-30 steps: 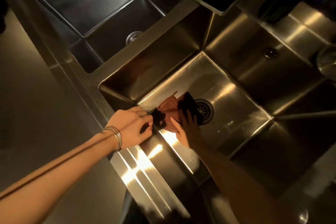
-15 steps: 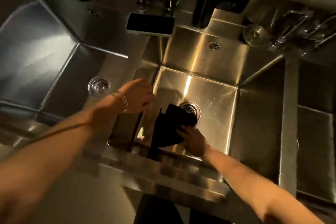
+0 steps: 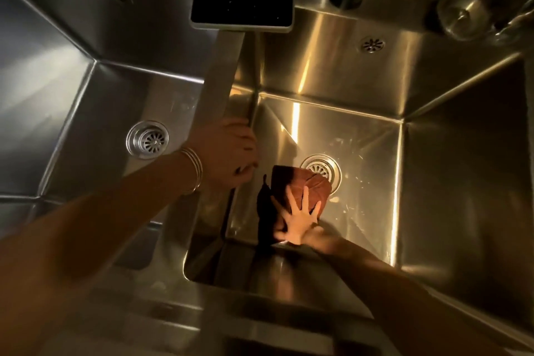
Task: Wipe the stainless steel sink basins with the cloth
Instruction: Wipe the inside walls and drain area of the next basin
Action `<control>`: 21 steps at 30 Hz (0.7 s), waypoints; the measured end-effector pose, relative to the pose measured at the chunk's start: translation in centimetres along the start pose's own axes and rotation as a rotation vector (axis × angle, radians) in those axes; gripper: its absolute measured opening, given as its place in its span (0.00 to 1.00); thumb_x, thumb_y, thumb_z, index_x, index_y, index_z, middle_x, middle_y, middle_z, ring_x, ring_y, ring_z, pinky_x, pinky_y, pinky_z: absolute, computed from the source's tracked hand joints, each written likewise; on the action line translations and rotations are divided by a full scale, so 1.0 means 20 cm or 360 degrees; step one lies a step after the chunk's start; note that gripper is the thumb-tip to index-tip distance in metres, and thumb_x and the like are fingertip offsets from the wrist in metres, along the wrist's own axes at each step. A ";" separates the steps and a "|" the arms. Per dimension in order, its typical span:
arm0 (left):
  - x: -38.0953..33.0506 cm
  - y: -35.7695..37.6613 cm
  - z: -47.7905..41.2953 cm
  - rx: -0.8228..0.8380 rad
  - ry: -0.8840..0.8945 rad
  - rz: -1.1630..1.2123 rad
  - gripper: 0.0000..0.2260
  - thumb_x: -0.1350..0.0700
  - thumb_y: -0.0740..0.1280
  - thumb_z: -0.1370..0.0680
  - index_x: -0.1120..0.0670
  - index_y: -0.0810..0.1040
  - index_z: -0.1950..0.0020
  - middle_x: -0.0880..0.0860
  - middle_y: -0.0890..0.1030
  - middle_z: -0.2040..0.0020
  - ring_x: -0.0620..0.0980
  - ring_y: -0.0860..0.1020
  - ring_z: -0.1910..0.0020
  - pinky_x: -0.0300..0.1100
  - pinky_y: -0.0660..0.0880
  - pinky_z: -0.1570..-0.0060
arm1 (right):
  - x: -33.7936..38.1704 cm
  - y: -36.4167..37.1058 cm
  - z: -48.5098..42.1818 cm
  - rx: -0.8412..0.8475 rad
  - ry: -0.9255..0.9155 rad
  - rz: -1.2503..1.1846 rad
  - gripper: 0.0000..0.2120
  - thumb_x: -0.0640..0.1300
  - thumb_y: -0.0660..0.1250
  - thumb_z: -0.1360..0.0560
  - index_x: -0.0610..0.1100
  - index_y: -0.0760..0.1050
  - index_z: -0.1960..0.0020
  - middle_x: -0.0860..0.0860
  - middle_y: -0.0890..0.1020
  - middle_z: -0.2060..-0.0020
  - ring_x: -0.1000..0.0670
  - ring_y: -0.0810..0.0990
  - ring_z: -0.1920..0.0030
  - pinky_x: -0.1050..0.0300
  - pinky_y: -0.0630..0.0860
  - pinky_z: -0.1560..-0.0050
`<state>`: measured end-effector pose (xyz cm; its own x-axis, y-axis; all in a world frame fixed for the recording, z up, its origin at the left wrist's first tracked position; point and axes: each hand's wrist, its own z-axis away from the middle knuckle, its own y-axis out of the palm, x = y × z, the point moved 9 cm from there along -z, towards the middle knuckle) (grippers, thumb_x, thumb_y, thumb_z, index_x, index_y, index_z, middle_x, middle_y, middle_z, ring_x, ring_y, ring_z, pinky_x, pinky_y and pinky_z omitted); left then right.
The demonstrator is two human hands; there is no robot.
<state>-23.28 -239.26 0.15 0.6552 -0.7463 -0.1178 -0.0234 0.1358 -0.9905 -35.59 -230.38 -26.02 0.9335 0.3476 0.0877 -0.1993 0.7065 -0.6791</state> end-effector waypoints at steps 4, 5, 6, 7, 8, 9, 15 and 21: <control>0.02 -0.01 0.01 -0.0093 -0.0016 0.0083 0.18 0.50 0.55 0.27 0.54 0.83 0.58 0.52 0.84 0.58 0.52 0.80 0.50 0.50 0.68 0.36 | 0.02 -0.06 0.03 -0.0671 -0.0551 0.0732 0.15 0.61 0.63 0.27 0.60 0.79 0.43 0.49 0.81 0.41 0.36 0.72 0.34 0.30 0.65 0.39; 0.02 -0.01 0.01 -0.0111 -0.0025 0.0104 0.17 0.51 0.55 0.27 0.55 0.83 0.58 0.52 0.84 0.58 0.52 0.80 0.50 0.50 0.68 0.36 | 0.00 -0.05 -0.02 -0.0598 -0.0540 0.0884 0.17 0.61 0.64 0.28 0.61 0.77 0.41 0.49 0.80 0.40 0.36 0.68 0.32 0.30 0.66 0.40; 0.02 -0.01 0.01 -0.0149 -0.0028 0.0113 0.16 0.52 0.56 0.27 0.54 0.83 0.59 0.51 0.83 0.59 0.52 0.80 0.50 0.50 0.68 0.36 | -0.04 -0.05 -0.07 -0.0435 -0.0428 0.0865 0.22 0.63 0.65 0.30 0.60 0.74 0.38 0.48 0.78 0.38 0.36 0.66 0.30 0.30 0.67 0.40; 0.03 -0.02 0.01 -0.0187 -0.0028 0.0114 0.15 0.52 0.57 0.28 0.54 0.83 0.59 0.51 0.83 0.59 0.52 0.80 0.50 0.50 0.68 0.36 | -0.05 -0.09 -0.12 -0.0408 -0.0288 0.0579 0.29 0.64 0.66 0.32 0.58 0.71 0.33 0.45 0.75 0.35 0.34 0.65 0.31 0.30 0.67 0.40; 0.03 -0.02 0.01 -0.0198 -0.0026 0.0117 0.14 0.53 0.57 0.29 0.53 0.83 0.59 0.50 0.83 0.59 0.51 0.80 0.50 0.49 0.68 0.36 | -0.04 -0.16 -0.17 -0.0499 -0.0112 0.0411 0.34 0.63 0.69 0.34 0.55 0.68 0.31 0.41 0.72 0.33 0.31 0.66 0.32 0.27 0.66 0.42; 0.04 -0.01 0.01 -0.0173 -0.0027 0.0133 0.13 0.53 0.58 0.29 0.53 0.83 0.59 0.50 0.83 0.58 0.51 0.80 0.49 0.48 0.69 0.36 | 0.01 -0.18 -0.20 -0.0410 -0.0141 0.0165 0.39 0.63 0.74 0.38 0.56 0.67 0.30 0.41 0.71 0.32 0.29 0.67 0.34 0.25 0.66 0.45; 0.03 0.00 0.00 -0.0108 -0.0014 0.0156 0.14 0.53 0.57 0.29 0.54 0.82 0.59 0.51 0.84 0.57 0.53 0.81 0.51 0.50 0.74 0.40 | 0.30 -0.04 -0.07 -0.0250 -0.0918 0.0526 0.34 0.61 0.77 0.46 0.62 0.76 0.40 0.53 0.76 0.35 0.36 0.71 0.34 0.24 0.69 0.47; 0.04 0.02 0.00 -0.0039 -0.0052 0.0139 0.14 0.53 0.57 0.27 0.54 0.83 0.60 0.51 0.84 0.58 0.53 0.82 0.53 0.50 0.74 0.42 | -0.33 0.17 0.23 -0.0516 -0.1102 0.0999 0.24 0.50 0.69 0.33 0.61 0.74 0.38 0.54 0.75 0.35 0.38 0.70 0.33 0.24 0.58 0.36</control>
<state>-22.71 -239.79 -0.28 0.6740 -0.7107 -0.2016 -0.0995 0.1830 -0.9781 -43.88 -227.46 -25.50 0.2857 0.9581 -0.0199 -0.4105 0.1036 -0.9060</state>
